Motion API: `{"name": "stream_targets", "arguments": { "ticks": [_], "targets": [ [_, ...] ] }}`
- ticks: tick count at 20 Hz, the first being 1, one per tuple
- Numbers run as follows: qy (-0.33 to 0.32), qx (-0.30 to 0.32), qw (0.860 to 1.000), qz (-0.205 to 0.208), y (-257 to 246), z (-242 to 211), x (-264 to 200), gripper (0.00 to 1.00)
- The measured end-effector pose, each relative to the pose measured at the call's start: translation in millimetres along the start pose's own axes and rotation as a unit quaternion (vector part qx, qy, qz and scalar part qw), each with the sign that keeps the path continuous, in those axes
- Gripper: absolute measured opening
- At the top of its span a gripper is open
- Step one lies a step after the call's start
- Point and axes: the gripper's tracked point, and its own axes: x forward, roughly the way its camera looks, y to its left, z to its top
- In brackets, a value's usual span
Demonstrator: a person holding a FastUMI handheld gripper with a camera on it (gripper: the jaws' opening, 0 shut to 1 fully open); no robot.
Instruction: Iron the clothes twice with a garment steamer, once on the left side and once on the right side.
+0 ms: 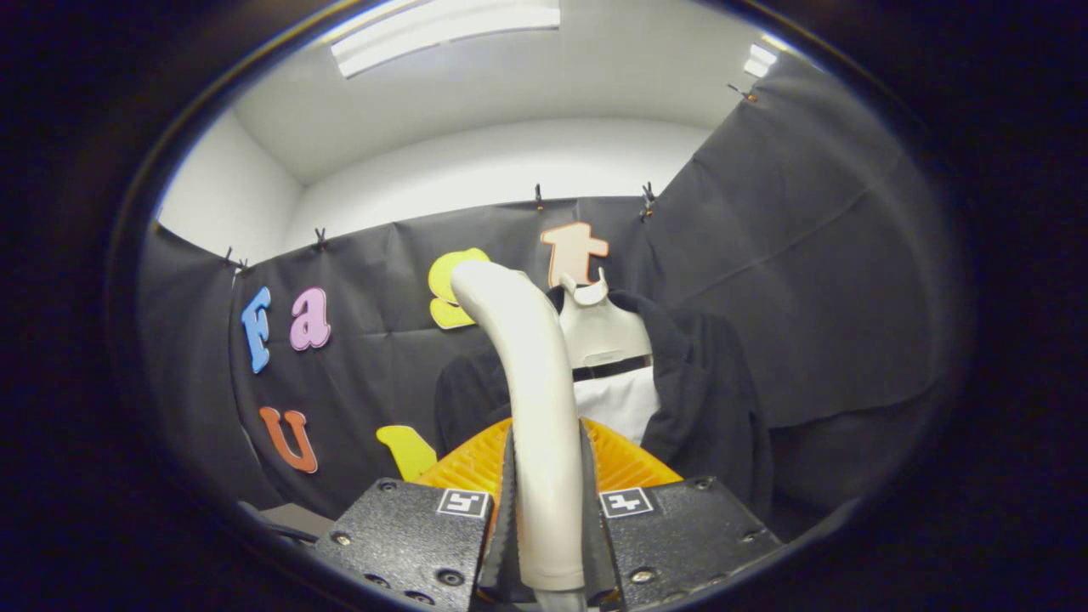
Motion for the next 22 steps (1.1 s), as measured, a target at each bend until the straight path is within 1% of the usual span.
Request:
{"name": "stream_targets", "arguments": {
  "ticks": [4,9,14,22],
  "targets": [
    [0.020,0.003,1.000,-0.011,4,-20,13,0.34],
    [0.030,-0.016,0.999,-0.040,5,-40,14,0.34],
    [0.048,-0.037,0.996,-0.067,5,-63,3,0.34],
    [0.087,-0.051,0.991,-0.086,0,-106,-20,0.34]
  ]
}}
